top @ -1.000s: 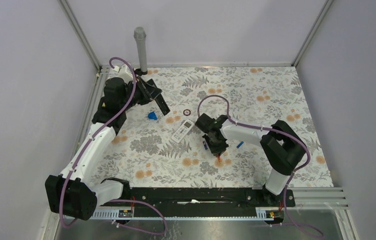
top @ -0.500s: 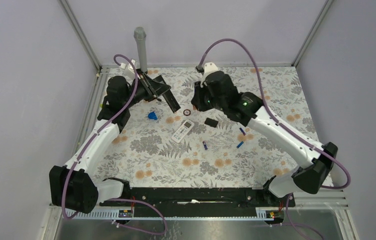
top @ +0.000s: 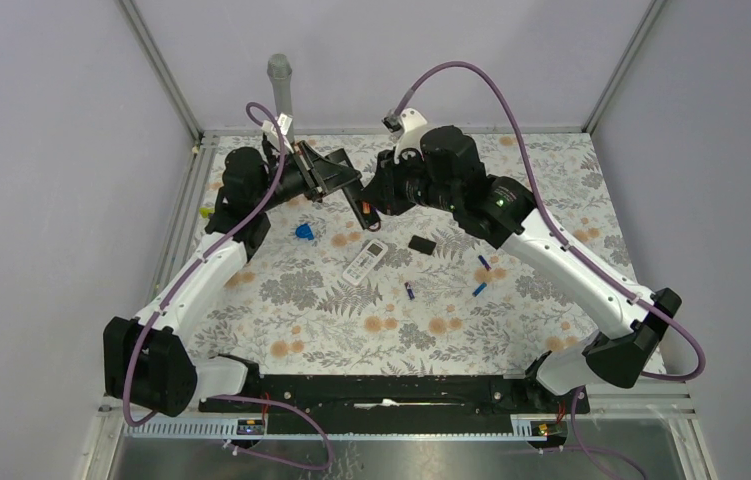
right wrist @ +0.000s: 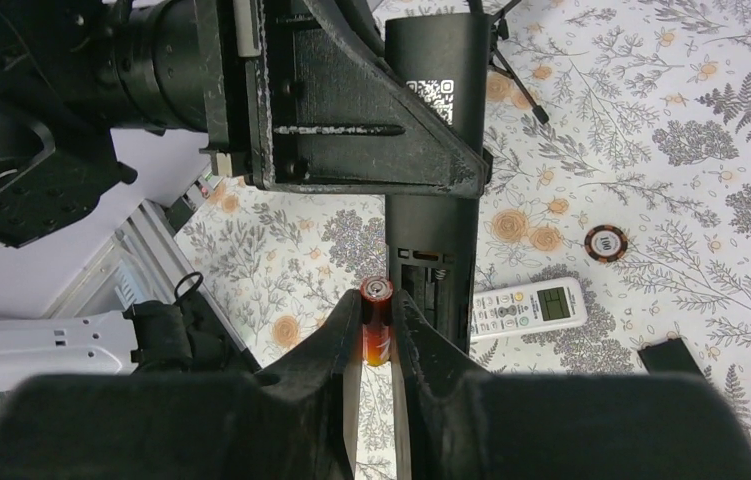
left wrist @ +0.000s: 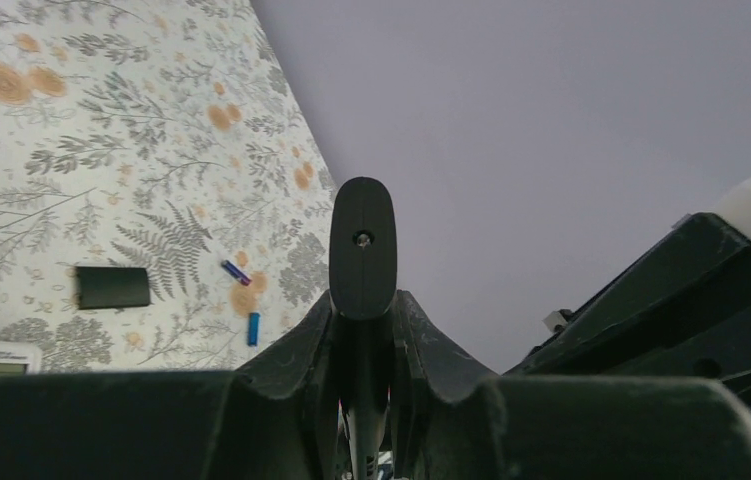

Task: Load the batteries into the remote control
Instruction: Load the battery into the remote control.

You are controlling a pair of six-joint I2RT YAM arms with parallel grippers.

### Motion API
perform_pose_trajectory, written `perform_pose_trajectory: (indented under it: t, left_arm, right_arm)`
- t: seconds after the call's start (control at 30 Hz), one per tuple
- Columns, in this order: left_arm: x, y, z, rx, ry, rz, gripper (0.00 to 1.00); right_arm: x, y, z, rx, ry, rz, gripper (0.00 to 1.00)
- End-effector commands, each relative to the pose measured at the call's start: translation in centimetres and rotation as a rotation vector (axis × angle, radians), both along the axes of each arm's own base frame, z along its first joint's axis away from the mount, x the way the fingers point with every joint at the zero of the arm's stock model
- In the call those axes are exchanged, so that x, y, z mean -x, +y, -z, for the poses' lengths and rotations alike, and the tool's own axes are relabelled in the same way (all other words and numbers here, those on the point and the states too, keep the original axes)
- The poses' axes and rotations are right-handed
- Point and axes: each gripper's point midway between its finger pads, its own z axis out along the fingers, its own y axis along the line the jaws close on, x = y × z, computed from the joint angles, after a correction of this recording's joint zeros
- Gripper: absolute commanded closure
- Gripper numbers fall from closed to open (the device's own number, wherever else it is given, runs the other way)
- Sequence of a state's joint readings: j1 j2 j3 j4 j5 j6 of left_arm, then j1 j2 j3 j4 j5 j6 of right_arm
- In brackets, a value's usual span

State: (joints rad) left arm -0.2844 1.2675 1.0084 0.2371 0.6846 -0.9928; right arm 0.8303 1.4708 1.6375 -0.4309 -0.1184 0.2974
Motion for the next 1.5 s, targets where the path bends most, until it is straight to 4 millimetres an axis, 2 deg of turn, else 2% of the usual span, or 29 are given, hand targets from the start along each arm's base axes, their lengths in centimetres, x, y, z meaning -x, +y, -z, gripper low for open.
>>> perform_pose_trajectory:
  t: [0.0, 0.4, 0.63, 0.87, 1.27, 1.47]
  left_arm:
    - [1.4, -0.7, -4.9, 0.078, -0.086, 0.093, 1.0]
    - [2.3, -1.0, -5.3, 0.114, -0.078, 0.137, 1.0]
    - [2.3, -1.0, -5.8, 0.131, -0.079, 0.129, 1.0]
    - [2.2, -1.0, -6.6, 0.153, -0.093, 0.118, 1.0]
    - [2.5, -0.8, -6.8, 0.15, -0.112, 0.104, 1.0]
    - [2.5, -0.7, -6.8, 0.147, -0.116, 0.098, 1.0]
  right_arm:
    - [0.4, 0.8, -0.9, -0.014, -0.065, -0.077, 0.9]
    - [-0.3, 0.5, -0.3, 0.02, -0.118, -0.068, 0.89]
    - [0.3, 0.6, 0.7, 0.04, -0.11, -0.113, 0.89]
    - [1.4, 0.7, 1.4, 0.051, -0.088, -0.17, 0.82]
    - [1.3, 0.6, 3.2, 0.104, -0.018, -0.156, 0.77]
    - [0.9, 0.4, 2.3, 0.094, -0.03, -0.126, 0.68]
